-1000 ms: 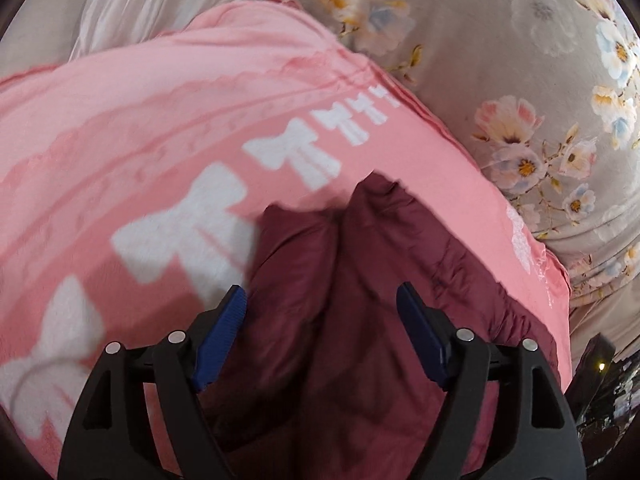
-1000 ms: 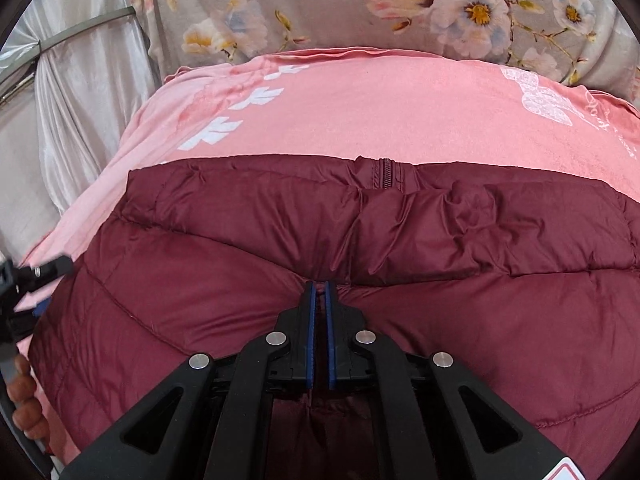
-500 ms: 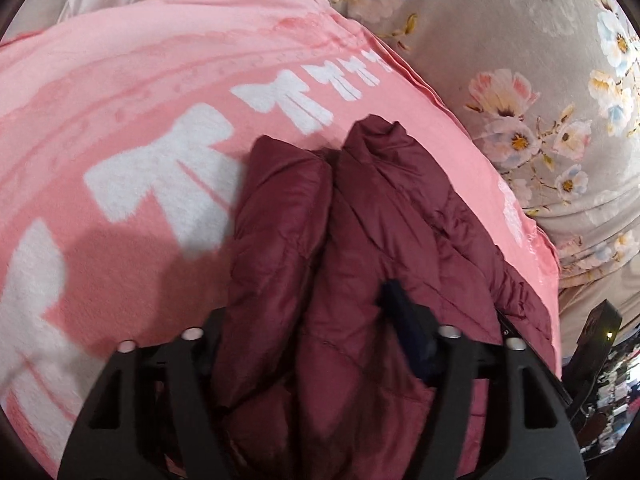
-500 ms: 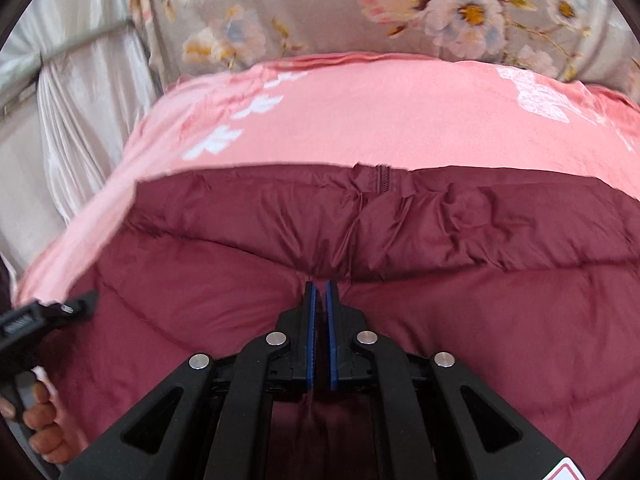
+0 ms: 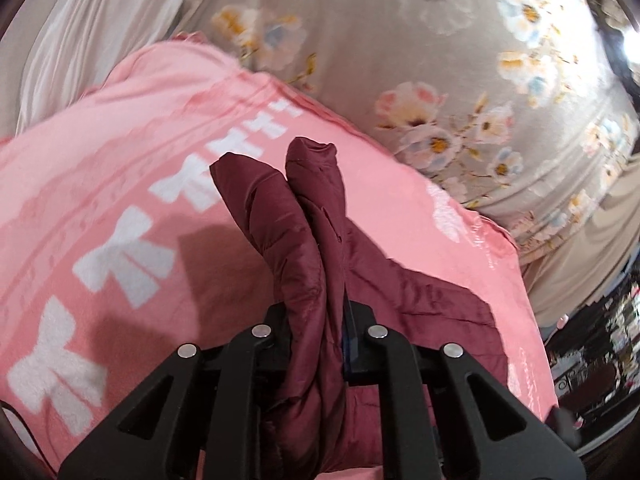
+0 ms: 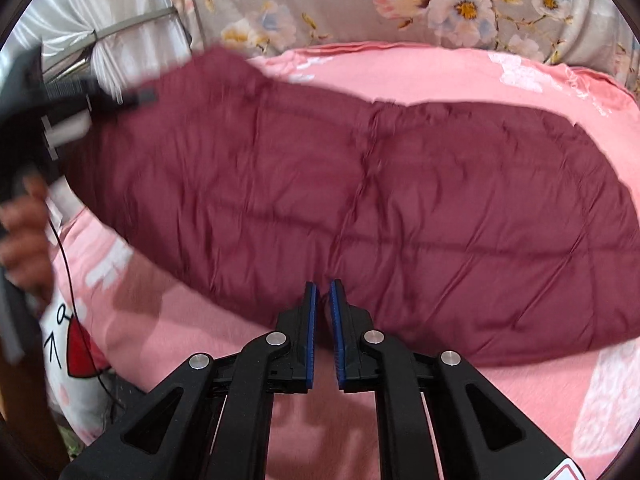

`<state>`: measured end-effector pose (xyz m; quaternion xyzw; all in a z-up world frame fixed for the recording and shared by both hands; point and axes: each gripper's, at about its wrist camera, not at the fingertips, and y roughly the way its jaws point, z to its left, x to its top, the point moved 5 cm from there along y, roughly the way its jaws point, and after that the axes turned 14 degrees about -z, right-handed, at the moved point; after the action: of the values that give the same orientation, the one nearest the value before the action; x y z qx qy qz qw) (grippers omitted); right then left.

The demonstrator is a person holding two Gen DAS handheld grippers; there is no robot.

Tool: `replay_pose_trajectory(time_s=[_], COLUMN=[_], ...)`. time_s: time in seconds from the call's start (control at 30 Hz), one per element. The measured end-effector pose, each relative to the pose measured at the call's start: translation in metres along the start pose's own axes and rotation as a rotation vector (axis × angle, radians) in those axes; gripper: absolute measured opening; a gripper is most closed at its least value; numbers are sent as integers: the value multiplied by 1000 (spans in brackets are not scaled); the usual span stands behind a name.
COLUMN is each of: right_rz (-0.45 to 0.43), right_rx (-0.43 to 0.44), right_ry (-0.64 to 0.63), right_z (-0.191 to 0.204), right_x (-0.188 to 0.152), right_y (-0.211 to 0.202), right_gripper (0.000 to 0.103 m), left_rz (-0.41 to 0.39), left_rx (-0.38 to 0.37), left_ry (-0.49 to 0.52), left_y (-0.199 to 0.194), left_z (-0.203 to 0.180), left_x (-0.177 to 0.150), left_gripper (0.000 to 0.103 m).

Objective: Fold large clothes

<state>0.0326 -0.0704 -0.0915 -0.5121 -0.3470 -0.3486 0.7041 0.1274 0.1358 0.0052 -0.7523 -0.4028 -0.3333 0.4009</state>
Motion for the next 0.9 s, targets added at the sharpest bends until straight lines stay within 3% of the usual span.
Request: replay_pose_trajectory(time_s=[0.17,0.37,0.53,0.9], right_rz=[-9,-42,-53,-135], right_rx=[21,74,137,-14], right_ry=[29,68,213,264], right_z=[-1,-5,-27,-96], right_x=[-12,-16,-14,-23], right_y=[13,20,-5,-73], right_gripper=[1,0,0,4], left_rz=[-22,12,58,193], left_rx=[-98,-233,-291,-292], left_ry=[76,143,189,289], left_y=[-15,-18,2,69], left_z=[-61,-129,-175,-257], left_x=[7,-10,-27,-88], left_gripper=[13,13,12,10])
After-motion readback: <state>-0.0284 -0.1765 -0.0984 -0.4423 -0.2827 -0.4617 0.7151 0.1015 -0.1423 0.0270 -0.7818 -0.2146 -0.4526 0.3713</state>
